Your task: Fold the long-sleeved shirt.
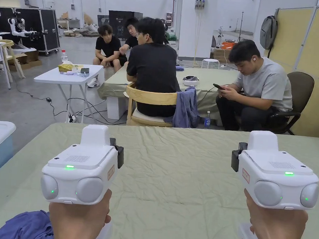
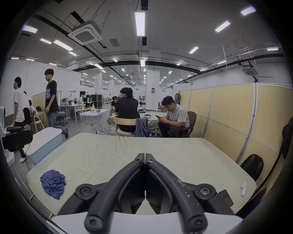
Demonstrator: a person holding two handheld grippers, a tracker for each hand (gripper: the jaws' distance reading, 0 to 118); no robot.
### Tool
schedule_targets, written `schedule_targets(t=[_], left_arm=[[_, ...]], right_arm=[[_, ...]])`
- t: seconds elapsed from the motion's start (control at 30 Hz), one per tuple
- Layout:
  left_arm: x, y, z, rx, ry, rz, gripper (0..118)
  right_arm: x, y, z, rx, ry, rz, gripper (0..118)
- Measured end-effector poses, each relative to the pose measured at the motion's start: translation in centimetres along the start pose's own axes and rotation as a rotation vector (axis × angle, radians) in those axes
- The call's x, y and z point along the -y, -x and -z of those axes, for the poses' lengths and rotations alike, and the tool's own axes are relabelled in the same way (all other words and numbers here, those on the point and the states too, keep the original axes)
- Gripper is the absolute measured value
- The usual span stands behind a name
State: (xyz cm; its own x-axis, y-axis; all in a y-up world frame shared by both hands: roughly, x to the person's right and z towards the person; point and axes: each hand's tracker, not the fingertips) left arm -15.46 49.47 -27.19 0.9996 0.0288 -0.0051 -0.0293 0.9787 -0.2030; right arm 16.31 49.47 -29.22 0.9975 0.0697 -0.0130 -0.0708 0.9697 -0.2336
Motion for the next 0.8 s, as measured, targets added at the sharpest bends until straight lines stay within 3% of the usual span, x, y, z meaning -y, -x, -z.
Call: schedule_targets(t=[0.8], left_arm=[[0.27,0.02,0.11,0.011,0.013,0.004,1]], right_arm=[[-0.23,0.25,-0.13,-0.006,-0.005,-0.008,1]])
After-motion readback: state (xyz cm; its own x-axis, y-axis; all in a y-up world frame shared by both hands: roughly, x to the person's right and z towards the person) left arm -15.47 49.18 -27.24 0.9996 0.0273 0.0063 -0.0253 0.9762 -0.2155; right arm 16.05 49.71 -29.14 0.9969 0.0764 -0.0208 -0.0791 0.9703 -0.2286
